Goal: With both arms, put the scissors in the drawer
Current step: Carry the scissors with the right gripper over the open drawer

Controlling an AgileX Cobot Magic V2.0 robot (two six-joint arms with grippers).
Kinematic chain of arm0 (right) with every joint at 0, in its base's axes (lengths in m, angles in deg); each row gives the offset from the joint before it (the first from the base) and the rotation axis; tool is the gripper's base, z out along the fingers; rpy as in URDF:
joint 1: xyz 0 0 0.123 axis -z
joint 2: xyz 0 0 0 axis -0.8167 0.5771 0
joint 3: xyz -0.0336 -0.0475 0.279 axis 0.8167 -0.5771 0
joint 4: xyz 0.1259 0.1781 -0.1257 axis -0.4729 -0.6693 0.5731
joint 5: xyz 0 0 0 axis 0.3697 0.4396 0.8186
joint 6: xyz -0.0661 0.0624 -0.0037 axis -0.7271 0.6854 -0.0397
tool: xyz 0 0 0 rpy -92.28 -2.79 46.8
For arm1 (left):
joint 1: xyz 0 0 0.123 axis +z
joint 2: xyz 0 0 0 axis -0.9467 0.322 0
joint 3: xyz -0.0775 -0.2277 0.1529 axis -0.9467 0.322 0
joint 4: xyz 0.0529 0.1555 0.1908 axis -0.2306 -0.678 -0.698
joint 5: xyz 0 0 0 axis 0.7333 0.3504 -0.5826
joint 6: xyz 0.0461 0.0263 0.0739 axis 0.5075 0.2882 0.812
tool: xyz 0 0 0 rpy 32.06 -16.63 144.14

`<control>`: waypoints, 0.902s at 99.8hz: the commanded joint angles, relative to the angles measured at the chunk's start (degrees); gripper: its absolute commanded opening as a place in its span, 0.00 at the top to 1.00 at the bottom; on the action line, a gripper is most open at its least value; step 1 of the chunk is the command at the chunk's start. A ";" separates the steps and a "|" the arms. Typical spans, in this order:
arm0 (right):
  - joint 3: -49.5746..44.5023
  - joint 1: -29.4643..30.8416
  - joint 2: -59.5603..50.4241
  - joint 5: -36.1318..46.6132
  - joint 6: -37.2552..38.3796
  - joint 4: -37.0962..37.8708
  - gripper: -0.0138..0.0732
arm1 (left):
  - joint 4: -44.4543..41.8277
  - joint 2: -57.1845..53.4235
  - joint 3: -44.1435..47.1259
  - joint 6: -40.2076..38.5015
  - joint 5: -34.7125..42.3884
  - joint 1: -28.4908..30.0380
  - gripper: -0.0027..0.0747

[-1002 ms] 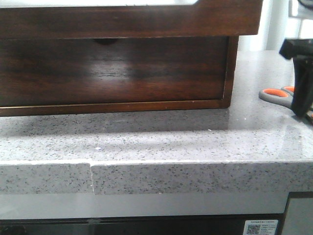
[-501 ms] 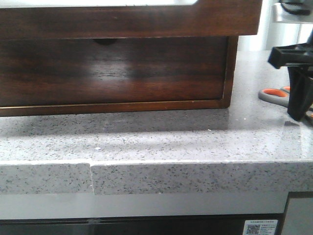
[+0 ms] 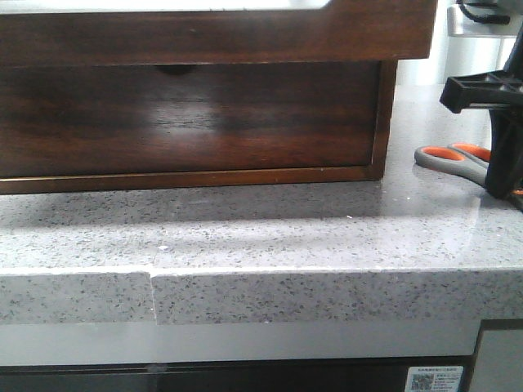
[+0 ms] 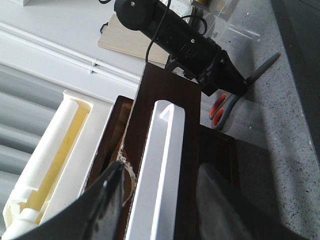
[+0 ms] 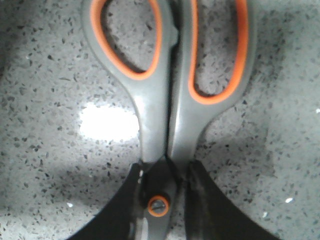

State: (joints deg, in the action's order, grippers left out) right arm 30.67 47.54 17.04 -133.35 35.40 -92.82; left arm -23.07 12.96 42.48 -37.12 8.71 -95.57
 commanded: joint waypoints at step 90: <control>12.63 -0.24 -34.27 1.88 -19.34 -7.77 0.91 | 4.40 -0.08 -1.51 -0.92 1.43 -0.35 0.55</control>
State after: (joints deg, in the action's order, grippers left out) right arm 38.35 47.29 -16.81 -136.09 22.33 -96.73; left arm -23.07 12.96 42.48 -37.12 8.71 -95.57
